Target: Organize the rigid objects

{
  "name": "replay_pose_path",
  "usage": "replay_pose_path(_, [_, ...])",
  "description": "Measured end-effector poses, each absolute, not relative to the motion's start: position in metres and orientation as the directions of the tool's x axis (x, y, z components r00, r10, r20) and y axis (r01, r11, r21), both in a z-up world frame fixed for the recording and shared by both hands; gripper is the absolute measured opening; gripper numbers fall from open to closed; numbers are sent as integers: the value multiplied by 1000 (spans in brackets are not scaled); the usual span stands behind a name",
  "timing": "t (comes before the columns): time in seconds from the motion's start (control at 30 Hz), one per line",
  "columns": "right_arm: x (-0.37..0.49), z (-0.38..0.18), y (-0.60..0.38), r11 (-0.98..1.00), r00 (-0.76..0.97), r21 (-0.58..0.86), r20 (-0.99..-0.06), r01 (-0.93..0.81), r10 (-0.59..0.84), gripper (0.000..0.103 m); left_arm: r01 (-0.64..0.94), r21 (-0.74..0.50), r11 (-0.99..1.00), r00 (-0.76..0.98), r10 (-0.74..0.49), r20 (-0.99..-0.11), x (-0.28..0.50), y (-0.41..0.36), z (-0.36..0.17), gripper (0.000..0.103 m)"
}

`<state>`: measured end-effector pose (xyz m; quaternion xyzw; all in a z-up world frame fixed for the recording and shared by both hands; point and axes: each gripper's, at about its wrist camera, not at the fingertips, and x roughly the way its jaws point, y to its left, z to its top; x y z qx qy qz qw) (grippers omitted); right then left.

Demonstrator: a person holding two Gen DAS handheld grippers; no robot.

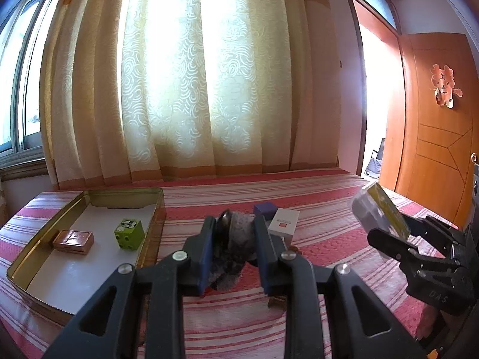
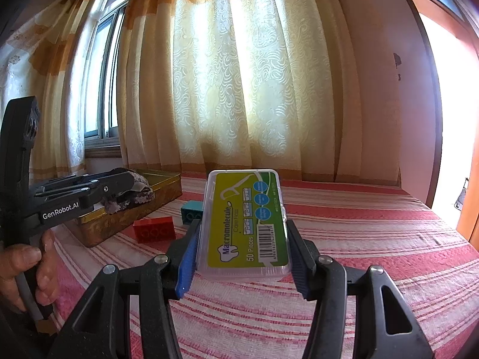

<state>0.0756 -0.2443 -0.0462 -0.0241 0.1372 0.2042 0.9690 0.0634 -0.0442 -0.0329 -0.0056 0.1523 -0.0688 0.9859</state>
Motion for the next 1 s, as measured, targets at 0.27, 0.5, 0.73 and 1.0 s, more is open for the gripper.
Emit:
replay_pose_path(0.27, [77, -45, -227, 898, 858, -14, -303, -439, 414, 56, 128, -48, 991, 942, -137, -307, 65, -34, -34, 22])
replay_pose_path(0.5, [79, -45, -211, 879, 834, -23, -327, -477, 444, 56, 112, -62, 992, 941, -126, -314, 66, -23, -34, 22])
replay_pose_path(0.73, [89, -26, -194, 845, 799, -18, -339, -534, 497, 56, 84, -71, 994, 944, -102, -315, 68, -6, -30, 22])
replay_pose_path(1.0, [112, -2, -155, 788, 737, -18, -368, -615, 567, 56, 21, -46, 999, 950, -34, -309, 68, 24, -19, 22])
